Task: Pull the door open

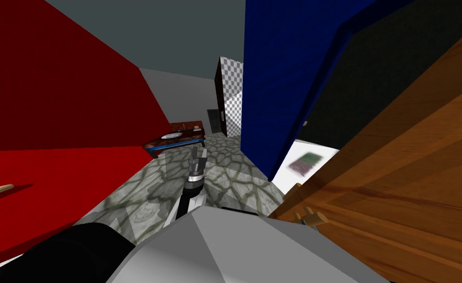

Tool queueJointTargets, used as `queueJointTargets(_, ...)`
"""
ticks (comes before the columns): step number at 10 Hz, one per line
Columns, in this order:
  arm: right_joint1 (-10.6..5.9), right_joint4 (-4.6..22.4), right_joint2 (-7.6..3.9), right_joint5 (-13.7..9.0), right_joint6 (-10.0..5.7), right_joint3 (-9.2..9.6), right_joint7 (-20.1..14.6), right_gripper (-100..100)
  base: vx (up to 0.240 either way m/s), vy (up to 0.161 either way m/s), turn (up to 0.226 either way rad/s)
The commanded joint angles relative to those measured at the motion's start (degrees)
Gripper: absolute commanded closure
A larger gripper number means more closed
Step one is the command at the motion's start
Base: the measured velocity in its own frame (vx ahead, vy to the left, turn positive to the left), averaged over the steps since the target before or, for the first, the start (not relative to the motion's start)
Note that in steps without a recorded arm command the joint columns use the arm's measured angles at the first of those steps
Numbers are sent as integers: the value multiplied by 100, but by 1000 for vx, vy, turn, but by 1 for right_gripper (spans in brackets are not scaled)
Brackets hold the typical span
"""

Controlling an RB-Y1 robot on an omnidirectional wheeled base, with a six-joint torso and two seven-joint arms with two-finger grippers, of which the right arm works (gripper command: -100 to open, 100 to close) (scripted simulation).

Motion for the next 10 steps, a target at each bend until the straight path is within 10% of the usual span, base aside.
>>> queueJointTargets(1, -12, 45, -36, 47, -36, 42, -56, 100, -218, -22, 88)
queueJointTargets(10, -209, 357, -124, 269, -113, 140, -372, 100, -183, -17, 95)
